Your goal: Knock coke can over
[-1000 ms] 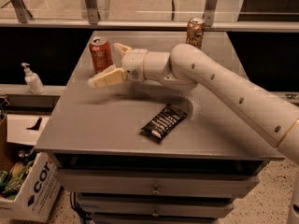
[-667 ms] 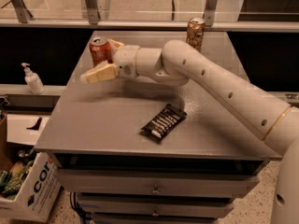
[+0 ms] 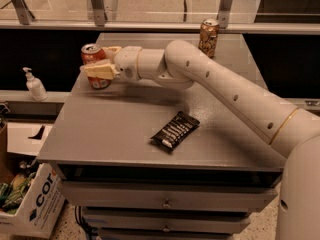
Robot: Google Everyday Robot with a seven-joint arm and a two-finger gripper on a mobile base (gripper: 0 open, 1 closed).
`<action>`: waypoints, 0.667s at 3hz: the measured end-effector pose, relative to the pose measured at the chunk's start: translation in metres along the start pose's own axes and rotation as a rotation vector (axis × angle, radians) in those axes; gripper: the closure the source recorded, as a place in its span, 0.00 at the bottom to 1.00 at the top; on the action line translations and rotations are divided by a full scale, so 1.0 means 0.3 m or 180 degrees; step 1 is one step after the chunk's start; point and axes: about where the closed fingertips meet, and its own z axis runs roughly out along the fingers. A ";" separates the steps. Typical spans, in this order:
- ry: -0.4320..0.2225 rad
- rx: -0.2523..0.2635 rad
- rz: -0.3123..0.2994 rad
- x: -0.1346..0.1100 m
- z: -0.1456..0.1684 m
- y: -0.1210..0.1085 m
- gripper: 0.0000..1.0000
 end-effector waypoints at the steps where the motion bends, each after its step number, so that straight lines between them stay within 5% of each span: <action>1: 0.0020 0.0021 0.0045 0.009 0.002 0.000 0.64; 2: 0.0036 0.0086 0.0103 -0.019 -0.073 -0.015 0.87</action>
Offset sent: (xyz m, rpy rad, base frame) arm -0.0016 -0.0606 0.0228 -0.0010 0.0516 -0.0724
